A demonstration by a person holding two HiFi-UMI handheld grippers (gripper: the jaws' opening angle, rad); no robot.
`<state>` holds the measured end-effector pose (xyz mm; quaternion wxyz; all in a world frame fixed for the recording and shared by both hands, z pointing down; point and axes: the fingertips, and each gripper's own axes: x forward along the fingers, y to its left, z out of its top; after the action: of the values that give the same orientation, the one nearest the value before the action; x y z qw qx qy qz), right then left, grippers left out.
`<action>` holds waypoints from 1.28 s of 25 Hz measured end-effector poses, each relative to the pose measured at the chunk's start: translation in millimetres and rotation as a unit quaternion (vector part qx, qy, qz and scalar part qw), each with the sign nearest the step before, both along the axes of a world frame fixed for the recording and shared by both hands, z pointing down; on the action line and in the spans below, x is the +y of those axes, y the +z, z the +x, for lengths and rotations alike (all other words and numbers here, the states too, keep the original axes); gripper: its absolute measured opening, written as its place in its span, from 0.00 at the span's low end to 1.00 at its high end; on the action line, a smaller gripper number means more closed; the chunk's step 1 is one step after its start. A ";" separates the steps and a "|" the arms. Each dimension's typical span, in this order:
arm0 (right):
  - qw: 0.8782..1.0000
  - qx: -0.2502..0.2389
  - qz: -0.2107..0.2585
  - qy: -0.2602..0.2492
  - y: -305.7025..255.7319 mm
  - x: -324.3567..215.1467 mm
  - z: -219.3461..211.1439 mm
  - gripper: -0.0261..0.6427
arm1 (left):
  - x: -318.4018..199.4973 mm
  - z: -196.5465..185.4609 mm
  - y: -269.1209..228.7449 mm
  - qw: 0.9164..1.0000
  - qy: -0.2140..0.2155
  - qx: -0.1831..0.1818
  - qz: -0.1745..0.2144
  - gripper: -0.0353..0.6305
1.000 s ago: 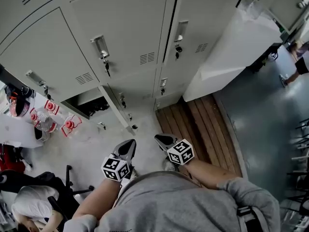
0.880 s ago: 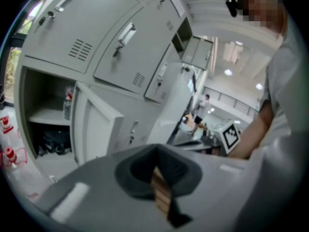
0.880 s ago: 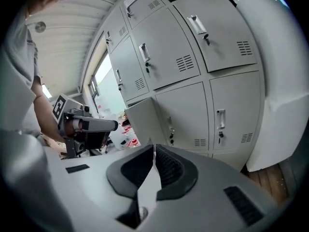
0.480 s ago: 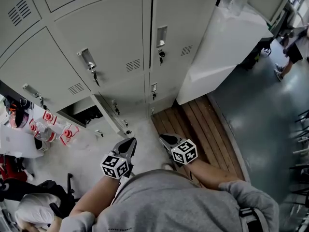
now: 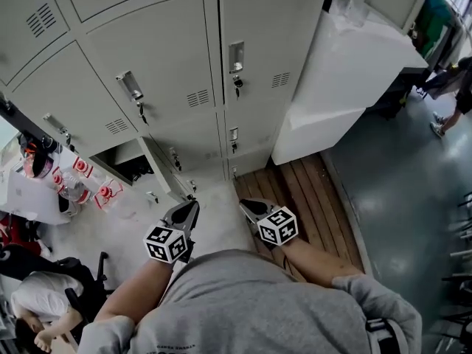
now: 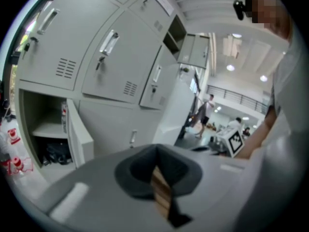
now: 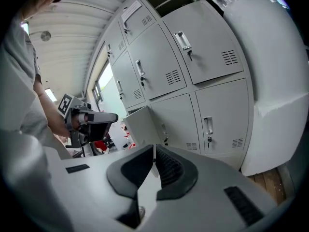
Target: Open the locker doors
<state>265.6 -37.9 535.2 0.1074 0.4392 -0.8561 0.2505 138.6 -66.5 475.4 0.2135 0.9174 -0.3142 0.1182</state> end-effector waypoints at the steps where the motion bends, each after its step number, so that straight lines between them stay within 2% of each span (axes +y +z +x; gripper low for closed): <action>1: 1.000 0.000 0.005 -0.012 -2.3 -0.6 1.3 0.07 | 2.6 1.0 -2.8 1.000 -0.012 -0.002 0.002 0.06; 9: 0.996 -0.020 0.010 -0.084 7.7 2.2 2.9 0.07 | 35.8 -14.2 -6.6 0.994 -0.109 -0.031 0.000 0.06; 15: 0.989 -0.041 0.000 -0.145 27.2 13.7 -44.5 0.07 | 56.0 -70.7 -4.8 0.980 -0.194 -0.048 -0.011 0.06; 18: 0.983 -0.043 -0.003 -0.176 29.9 23.0 -75.1 0.07 | 62.9 -99.9 -0.2 0.974 -0.221 -0.052 -0.018 0.06; 21: 0.980 -0.039 -0.007 -0.194 33.9 27.5 -105.4 0.07 | 68.4 -127.3 6.9 0.971 -0.230 -0.050 -0.024 0.06; 26: 0.980 -0.019 -0.021 -0.198 51.2 26.2 -166.5 0.07 | 65.9 -187.9 27.2 0.972 -0.229 -0.030 -0.035 0.06; 30: 0.983 0.007 -0.035 -0.182 84.5 19.1 -241.9 0.07 | 54.9 -264.0 67.3 0.976 -0.214 0.000 -0.048 0.06; 32: 0.985 0.021 -0.043 -0.166 109.3 6.1 -290.4 0.07 | 44.7 -313.2 100.0 0.978 -0.200 -0.001 -0.057 0.06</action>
<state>-24.8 -31.8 644.5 0.1842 0.2909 -0.9032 0.2563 -174.6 -21.8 575.5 0.2846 0.8222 -0.4843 0.0920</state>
